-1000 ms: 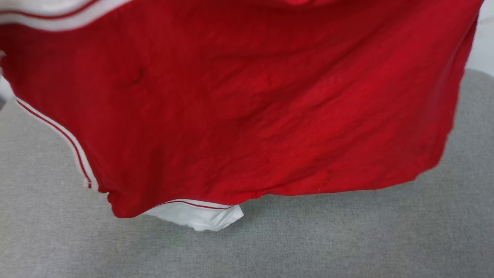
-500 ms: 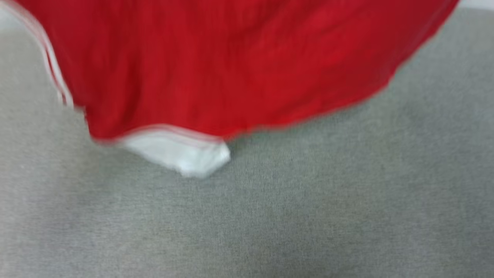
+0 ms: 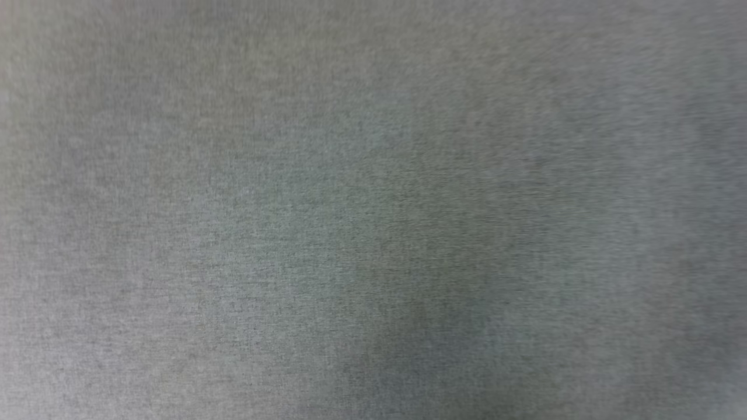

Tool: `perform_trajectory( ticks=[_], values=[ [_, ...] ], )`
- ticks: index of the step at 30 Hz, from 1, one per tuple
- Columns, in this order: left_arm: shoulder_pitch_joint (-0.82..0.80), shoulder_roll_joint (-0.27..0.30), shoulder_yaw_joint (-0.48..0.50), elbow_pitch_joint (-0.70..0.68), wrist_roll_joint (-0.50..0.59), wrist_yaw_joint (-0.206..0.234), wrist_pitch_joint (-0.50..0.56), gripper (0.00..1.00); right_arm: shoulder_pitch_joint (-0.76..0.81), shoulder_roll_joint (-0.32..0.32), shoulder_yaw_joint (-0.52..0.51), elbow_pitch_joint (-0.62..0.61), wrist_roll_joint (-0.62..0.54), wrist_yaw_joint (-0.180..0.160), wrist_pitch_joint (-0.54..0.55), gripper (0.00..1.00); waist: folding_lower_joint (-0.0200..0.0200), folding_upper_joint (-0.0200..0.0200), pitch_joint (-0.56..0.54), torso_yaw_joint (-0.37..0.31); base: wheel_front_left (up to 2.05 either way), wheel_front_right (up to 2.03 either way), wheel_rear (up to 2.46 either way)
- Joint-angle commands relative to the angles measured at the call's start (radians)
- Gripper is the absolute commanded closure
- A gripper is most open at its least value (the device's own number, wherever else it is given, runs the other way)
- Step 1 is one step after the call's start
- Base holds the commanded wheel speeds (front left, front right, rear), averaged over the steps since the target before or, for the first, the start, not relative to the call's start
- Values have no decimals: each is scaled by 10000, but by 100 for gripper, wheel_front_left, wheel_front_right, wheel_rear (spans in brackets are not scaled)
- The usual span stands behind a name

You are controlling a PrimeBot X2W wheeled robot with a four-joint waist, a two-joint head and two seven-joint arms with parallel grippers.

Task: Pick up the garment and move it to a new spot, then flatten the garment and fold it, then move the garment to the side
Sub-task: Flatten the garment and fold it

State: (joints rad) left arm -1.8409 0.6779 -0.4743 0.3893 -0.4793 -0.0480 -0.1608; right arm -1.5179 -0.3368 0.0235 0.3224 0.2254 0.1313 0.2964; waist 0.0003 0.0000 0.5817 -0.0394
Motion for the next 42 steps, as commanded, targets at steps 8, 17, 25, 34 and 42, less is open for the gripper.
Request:
perform_trajectory(
  ticks=[8, 17, 25, 34, 42],
  values=[
    [7, -1183, -36, 1810, -192, -171, -949, 100, -481, 293, -147, 2089, -983, -11, -1821, 100, -3, 0, 1097, 660, 0, 0, 0],
    [3022, -1937, -81, 1560, -76, -403, -1061, 100, 1437, 452, 384, 3413, -920, -11, -2918, 100, -3, 0, 773, 1098, 0, 0, 0],
    [7047, -2400, 276, 376, 120, -298, -1054, 100, 4176, 239, 1278, 3552, -148, -11, -3412, 100, -3, 0, -455, 1327, 0, 0, 0],
    [11944, -1925, -141, -694, -38, -333, -914, 100, 8039, -681, 2396, 2722, 1666, -11, -3049, 100, -3, 0, -2372, 1588, 0, 0, 0],
    [15251, -813, -460, -2038, -713, -95, 283, 100, 10569, -1355, 2657, 1367, 2834, -11, -2567, 100, -3, 0, -3626, 1657, 0, 0, 0]
  ],
)
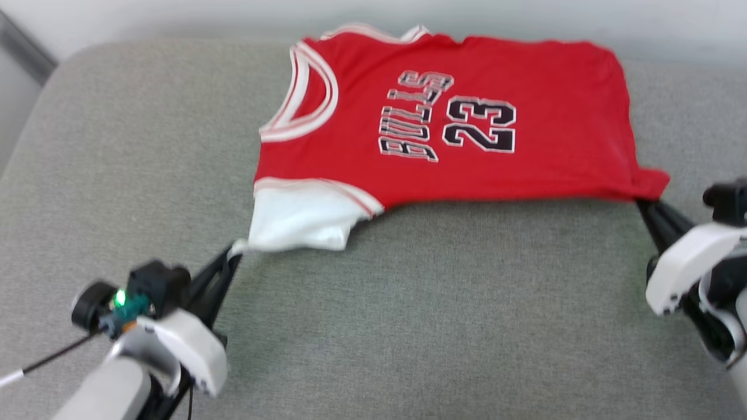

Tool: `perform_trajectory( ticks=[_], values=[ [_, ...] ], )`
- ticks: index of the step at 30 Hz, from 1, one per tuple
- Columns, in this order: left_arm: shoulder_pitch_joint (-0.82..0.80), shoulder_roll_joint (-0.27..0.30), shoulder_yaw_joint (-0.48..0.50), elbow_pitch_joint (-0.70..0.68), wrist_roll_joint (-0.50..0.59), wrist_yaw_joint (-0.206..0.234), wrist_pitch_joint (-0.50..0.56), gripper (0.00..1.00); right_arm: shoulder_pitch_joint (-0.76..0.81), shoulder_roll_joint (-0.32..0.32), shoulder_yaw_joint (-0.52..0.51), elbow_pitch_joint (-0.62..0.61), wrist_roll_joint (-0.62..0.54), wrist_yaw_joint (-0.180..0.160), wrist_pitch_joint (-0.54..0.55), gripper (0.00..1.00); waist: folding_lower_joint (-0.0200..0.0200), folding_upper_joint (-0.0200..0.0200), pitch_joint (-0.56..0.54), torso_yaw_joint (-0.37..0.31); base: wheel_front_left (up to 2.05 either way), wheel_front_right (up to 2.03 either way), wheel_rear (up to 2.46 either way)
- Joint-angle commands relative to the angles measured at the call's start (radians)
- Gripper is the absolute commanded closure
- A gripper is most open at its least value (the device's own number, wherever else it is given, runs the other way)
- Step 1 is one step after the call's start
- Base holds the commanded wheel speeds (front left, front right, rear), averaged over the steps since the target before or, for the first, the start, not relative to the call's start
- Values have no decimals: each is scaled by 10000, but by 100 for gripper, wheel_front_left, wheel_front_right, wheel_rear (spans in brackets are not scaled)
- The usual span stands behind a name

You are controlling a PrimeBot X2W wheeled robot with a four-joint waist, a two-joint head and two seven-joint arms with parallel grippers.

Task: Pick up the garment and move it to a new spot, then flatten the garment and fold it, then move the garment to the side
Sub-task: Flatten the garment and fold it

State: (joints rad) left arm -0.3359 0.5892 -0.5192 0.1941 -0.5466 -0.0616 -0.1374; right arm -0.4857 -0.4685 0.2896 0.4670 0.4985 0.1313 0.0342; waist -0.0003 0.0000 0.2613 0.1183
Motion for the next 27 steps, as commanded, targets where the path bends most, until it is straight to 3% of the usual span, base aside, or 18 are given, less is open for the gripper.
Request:
perform_trajectory(
  ticks=[1, 5, 13, 21, 27],
  values=[
    [560, 196, -57, -313, -123, 98, 203, 100, 549, -115, -2, -286, 252, -11, 147, 100, 3, 0, -539, 108, 0, 0, 0],
    [1730, 522, -225, -1249, -488, 267, 754, 100, 1851, -486, -52, -1033, 587, -11, 595, 100, 3, 0, -977, 214, 0, 0, 0],
    [3407, 1054, -595, -2734, -1047, 523, 1672, 100, 4485, -699, -1078, -2431, 1519, -11, 2057, 100, 3, 0, -1546, 153, 0, 0, 0],
    [4589, 1737, -736, -3928, -1662, 634, 2349, 100, 6681, -394, -2209, -4489, 1728, -10, 3531, 100, 3, 0, -1669, -59, 0, 0, 0],
    [4086, 1793, -242, -4362, -1514, 804, 1886, 100, 6596, -207, -2729, -5148, 1621, -10, 3846, 100, 3, 0, -1509, -145, 0, 0, 0]
  ],
)
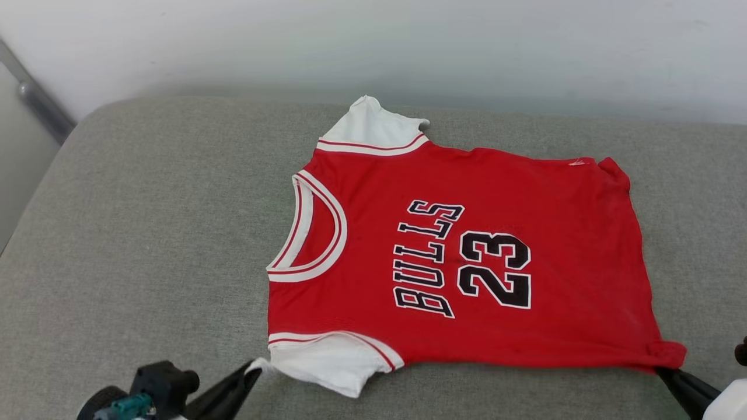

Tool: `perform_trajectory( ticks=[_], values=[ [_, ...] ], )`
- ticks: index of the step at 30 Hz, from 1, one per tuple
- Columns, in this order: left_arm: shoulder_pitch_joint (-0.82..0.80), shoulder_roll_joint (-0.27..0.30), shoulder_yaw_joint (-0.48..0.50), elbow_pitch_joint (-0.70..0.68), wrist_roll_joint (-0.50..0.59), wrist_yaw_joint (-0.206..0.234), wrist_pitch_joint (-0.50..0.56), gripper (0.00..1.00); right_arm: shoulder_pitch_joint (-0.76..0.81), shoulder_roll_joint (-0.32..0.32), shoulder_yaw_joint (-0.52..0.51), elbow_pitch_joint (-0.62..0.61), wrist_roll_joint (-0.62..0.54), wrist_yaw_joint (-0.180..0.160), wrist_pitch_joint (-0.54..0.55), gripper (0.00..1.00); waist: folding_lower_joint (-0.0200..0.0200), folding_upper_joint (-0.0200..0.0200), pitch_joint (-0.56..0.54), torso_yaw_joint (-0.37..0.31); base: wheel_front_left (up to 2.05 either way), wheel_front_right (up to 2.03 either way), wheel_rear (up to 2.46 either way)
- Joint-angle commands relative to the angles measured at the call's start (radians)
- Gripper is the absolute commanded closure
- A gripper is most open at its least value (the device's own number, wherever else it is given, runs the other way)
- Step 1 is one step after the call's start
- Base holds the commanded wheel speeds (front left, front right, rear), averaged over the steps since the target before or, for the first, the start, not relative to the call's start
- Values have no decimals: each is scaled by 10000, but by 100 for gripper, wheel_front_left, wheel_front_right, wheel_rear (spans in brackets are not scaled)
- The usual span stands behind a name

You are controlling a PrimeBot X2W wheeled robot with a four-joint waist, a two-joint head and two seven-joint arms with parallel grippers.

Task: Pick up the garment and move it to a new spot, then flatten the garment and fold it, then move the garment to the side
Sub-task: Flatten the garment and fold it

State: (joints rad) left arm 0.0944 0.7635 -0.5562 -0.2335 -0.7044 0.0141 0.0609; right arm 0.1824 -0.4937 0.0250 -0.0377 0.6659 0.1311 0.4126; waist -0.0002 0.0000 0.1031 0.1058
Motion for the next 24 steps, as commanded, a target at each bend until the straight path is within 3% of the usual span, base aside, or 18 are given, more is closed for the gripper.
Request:
perform_trajectory(
  ticks=[1, 14, 24],
  values=[
    [-334, 52, 220, -162, 56, 45, -174, 100, -171, 55, -161, -199, -38, -8, 136, 100, 2, 0, 141, -25, 0, 0, 0],
    [-2447, -284, 885, 70, 65, -326, -511, 100, -1769, -75, -173, -733, -379, -8, 1096, 100, 2, 0, 1485, -150, 0, 0, 0],
    [-4571, -1080, 618, 1933, 439, -741, -539, 100, -3537, -69, 135, 36, -836, -8, 1763, 100, 2, 0, 2446, -101, 0, 0, 0]
  ],
)
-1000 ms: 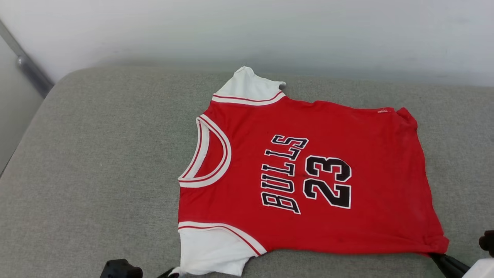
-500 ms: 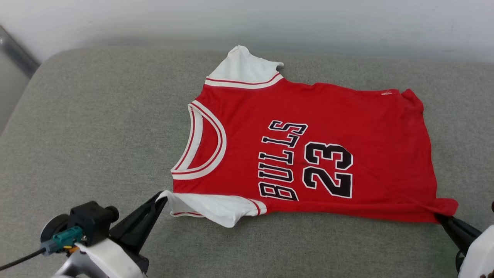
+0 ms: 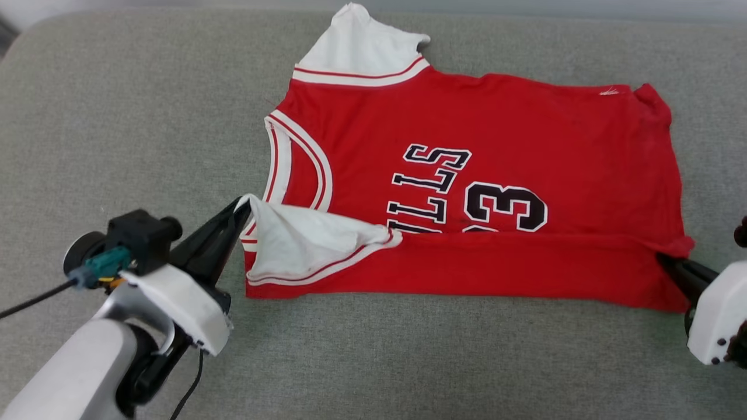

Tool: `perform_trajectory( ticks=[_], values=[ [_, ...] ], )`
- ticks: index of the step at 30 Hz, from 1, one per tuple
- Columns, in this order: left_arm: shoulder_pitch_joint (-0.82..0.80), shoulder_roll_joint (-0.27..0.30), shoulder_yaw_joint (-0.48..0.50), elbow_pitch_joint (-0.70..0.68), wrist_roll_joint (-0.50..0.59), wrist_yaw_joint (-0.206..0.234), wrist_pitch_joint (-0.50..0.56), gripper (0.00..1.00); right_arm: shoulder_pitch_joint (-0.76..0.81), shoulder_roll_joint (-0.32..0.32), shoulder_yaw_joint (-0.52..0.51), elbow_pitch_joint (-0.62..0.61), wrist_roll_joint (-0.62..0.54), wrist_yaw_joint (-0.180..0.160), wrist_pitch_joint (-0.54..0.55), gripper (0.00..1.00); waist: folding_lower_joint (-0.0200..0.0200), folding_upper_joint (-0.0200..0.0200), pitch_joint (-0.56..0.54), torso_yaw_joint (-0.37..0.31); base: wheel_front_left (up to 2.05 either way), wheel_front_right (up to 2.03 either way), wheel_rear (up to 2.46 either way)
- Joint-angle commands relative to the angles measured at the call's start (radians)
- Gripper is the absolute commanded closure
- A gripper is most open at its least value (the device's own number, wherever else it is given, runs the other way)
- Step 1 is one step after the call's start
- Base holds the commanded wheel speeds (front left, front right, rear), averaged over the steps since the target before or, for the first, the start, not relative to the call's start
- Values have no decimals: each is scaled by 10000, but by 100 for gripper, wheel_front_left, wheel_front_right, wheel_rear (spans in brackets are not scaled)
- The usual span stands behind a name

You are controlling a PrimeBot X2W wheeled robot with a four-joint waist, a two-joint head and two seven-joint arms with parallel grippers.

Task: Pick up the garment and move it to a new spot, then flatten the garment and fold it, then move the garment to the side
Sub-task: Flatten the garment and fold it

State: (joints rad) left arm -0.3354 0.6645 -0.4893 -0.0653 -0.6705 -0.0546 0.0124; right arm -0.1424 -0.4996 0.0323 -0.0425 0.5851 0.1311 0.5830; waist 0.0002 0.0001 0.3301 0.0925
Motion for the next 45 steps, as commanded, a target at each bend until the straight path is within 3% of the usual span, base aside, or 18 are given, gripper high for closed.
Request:
perform_trajectory(
  ticks=[1, 11, 12, 13, 14, 20, 26, 35, 45],
  values=[
    [-439, -191, -121, 494, 145, -79, -76, 100, -374, 23, 121, 189, -29, -8, 105, 100, -2, -1, 218, 45, 0, 0, 0],
    [-1721, -1116, -556, 2704, 409, -340, -468, 100, -849, -51, 549, 897, -336, -8, 435, 100, -2, -1, 485, 243, 0, 0, 0],
    [-1833, -1232, -613, 2922, 448, -337, -529, 72, -885, -47, 546, 956, -375, -8, 408, 100, -2, -1, 485, 259, 0, 0, 0],
    [-1933, -1327, -660, 3169, 485, -353, -589, 46, -927, -32, 540, 1006, -416, -8, 376, 82, -2, -1, 479, 271, 0, 0, 0],
    [-2031, -1433, -674, 3391, 517, -321, -666, 0, -975, 3, 523, 1065, -453, -9, 361, 0, -2, -1, 465, 276, 0, 0, 0],
    [-2258, -1846, -692, 4442, 606, -140, -1134, 0, -1149, 155, 561, 1241, -558, -9, 389, 0, -2, -1, 133, 218, 0, 0, 0],
    [-1671, -1961, -496, 4580, 252, 102, -1426, 0, -811, 369, 408, 1060, -775, -8, 513, 0, -2, -1, -490, 178, 0, 0, 0],
    [-59, -1720, -282, 3242, -329, 1010, -837, 0, 256, 1389, -737, 266, -1597, -8, 962, 0, -2, -1, -1326, 159, 0, 0, 0],
    [1147, -1143, -683, 1419, -537, 1866, 924, 0, 1034, 2668, -1678, -1053, -2402, -8, 1613, 0, -2, -1, -1191, -84, 0, 0, 0]
  ],
)
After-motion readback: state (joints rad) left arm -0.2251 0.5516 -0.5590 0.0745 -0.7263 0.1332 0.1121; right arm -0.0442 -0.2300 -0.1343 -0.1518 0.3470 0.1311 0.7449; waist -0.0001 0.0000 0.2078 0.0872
